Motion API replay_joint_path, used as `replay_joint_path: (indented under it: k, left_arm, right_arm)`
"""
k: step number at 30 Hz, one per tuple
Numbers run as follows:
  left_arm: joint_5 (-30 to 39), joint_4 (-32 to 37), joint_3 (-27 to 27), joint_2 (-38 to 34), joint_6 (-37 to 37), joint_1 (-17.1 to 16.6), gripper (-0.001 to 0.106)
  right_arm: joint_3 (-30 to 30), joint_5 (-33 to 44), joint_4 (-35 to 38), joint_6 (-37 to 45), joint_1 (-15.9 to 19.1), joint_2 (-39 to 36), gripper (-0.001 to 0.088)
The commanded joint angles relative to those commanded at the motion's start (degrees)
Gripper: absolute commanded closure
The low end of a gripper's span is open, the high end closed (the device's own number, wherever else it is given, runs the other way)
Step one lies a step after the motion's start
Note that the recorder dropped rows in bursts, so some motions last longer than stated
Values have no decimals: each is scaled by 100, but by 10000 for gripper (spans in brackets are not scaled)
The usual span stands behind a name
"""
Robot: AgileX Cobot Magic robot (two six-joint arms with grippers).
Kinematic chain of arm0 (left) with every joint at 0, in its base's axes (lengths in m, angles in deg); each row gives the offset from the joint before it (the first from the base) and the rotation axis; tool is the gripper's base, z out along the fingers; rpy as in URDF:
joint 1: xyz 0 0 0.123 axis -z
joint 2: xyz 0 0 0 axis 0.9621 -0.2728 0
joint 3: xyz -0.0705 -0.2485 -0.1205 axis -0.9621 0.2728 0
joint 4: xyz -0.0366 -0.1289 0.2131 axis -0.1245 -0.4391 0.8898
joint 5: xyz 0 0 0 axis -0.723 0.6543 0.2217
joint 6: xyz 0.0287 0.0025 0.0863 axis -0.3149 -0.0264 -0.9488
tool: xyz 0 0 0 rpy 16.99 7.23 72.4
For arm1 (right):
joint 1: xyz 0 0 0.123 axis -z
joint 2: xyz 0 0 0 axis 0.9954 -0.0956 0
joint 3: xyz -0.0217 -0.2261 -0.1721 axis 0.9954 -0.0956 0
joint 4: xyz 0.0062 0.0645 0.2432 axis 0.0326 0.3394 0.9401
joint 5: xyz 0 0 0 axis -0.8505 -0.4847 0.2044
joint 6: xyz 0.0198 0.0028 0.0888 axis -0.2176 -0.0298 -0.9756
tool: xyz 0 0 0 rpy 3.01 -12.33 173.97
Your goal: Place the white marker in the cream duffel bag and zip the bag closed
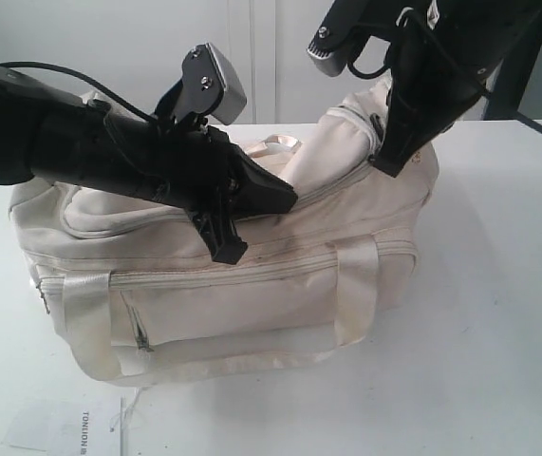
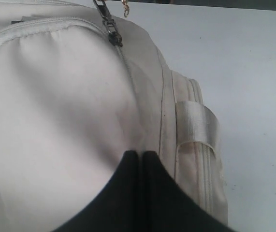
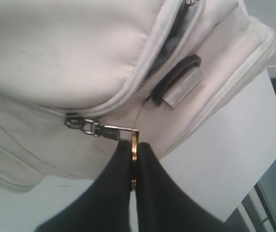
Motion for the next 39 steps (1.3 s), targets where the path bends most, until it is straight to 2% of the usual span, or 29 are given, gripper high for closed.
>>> replay_joint_path:
  k: [6,19,30,39]
  left_arm:
    - [11,39,0,0,-11,0,1053]
    - [132,39,0,0,-133,0,1053]
    - [179,39,0,0,-176,0,1053]
    - [190,39,0,0,-269,0,1053]
  right_arm:
    - [0,-251,23,0,136,-11,868]
    - [0,-1094,23,0,147,-33,868]
    - [0,-1720,11,0,366,-337,868]
    - [0,-2285,-40,0,368,-612,868]
